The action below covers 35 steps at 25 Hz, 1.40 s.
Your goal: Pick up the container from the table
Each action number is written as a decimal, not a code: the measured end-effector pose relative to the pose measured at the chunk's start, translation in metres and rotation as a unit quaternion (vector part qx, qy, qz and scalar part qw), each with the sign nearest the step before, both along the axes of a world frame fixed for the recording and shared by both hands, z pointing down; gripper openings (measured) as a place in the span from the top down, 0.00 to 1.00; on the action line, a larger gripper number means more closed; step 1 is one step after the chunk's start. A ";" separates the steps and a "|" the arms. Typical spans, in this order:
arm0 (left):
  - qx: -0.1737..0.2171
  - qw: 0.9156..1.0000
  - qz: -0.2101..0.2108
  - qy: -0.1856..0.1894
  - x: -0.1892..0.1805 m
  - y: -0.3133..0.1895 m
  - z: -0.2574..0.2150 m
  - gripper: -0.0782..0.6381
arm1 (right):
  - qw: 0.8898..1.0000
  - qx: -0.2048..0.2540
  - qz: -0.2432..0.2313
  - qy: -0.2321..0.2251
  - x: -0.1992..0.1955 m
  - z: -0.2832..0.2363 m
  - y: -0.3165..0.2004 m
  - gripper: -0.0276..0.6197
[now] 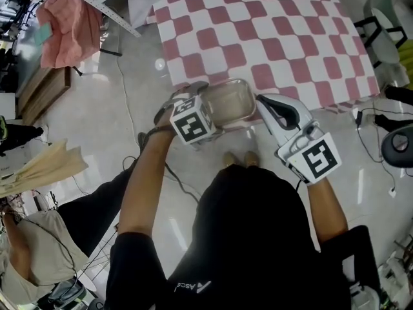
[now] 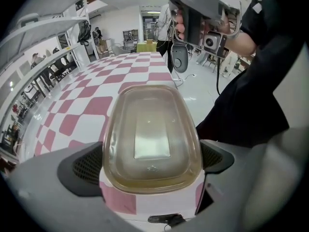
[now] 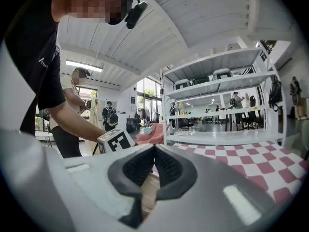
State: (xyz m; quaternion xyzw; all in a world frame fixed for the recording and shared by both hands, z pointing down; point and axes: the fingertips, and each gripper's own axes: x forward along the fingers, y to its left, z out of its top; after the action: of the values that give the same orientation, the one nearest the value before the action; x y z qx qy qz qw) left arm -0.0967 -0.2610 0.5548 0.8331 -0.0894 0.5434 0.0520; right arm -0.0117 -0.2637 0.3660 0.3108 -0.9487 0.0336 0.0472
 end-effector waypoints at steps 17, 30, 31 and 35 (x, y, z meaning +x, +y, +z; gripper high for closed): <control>0.009 1.000 -0.003 -0.012 0.000 -0.002 0.002 0.05 | 1.000 -0.010 0.002 -0.004 0.003 0.007 -0.005 0.95; 0.038 0.999 -0.008 0.024 0.010 0.011 -0.043 0.05 | 1.000 -0.009 0.018 -0.024 0.017 -0.007 -0.001 0.95; 0.042 0.999 -0.009 0.027 0.010 0.012 -0.050 0.05 | 0.999 -0.010 0.018 -0.028 0.018 -0.009 0.000 0.95; 0.052 0.998 -0.009 0.032 0.010 0.021 -0.069 0.05 | 0.999 -0.003 0.019 -0.031 0.023 -0.013 0.007 0.95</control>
State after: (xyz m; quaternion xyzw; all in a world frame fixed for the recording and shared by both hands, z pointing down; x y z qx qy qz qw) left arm -0.0865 -0.2400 0.4858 0.8510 -0.1231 0.5103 0.0163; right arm 0.0116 -0.2564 0.3534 0.3271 -0.9436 0.0474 0.0179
